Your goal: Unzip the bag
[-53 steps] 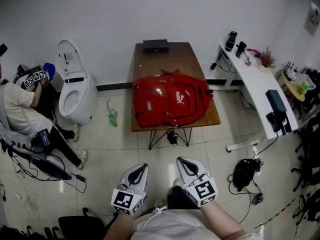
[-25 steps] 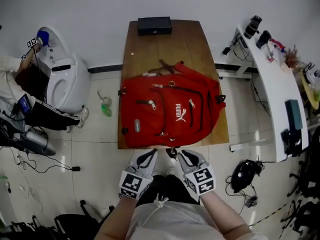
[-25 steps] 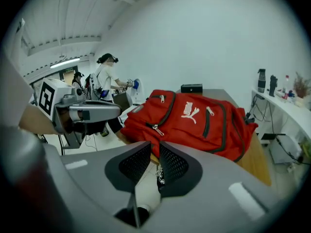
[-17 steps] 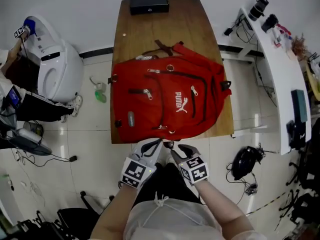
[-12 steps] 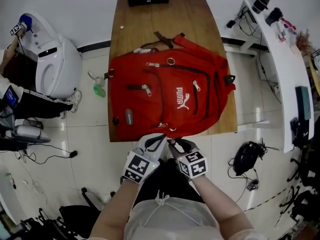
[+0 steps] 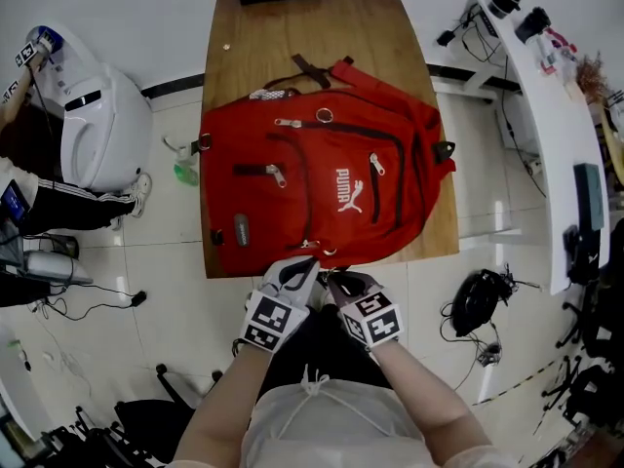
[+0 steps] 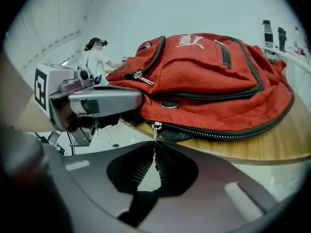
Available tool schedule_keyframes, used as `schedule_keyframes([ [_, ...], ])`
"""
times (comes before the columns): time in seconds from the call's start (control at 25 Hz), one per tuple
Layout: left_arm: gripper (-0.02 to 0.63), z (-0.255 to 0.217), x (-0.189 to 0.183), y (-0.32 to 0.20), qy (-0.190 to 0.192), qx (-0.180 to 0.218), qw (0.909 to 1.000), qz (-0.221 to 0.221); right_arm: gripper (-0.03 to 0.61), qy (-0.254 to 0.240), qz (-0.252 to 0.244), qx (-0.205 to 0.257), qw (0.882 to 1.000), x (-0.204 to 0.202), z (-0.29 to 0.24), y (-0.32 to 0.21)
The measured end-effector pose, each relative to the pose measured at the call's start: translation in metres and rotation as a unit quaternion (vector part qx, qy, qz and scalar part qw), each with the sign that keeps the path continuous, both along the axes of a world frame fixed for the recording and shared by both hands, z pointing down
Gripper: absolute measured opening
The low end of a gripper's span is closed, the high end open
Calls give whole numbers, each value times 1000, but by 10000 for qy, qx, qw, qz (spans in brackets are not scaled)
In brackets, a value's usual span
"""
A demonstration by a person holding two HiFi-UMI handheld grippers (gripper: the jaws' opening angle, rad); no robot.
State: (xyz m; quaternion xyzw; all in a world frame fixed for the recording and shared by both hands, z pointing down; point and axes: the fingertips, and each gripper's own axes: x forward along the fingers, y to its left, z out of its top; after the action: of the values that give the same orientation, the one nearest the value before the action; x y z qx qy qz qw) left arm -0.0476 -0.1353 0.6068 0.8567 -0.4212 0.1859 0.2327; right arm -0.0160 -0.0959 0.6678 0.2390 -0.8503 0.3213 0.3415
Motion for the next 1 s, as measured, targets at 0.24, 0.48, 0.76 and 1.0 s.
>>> schedule_keyframes([
  [0.24,8,11,-4,3,11,-178,9998,-109,18,381,-544,177,9976,17,-5,1],
  [0.48,8,16,-4,4,-119,-295,9995,-29,15,730,-970,418,9917,33,-14,-10],
  [0.76,8,16,0,5,-563,-313,9978,175,15,1102,-1325,436,9841,56,-17,-18],
  [1.0,8,19,-3,4,-803,-409,9959,127,15,1518,-1498,555,9754,88,-18,-32],
])
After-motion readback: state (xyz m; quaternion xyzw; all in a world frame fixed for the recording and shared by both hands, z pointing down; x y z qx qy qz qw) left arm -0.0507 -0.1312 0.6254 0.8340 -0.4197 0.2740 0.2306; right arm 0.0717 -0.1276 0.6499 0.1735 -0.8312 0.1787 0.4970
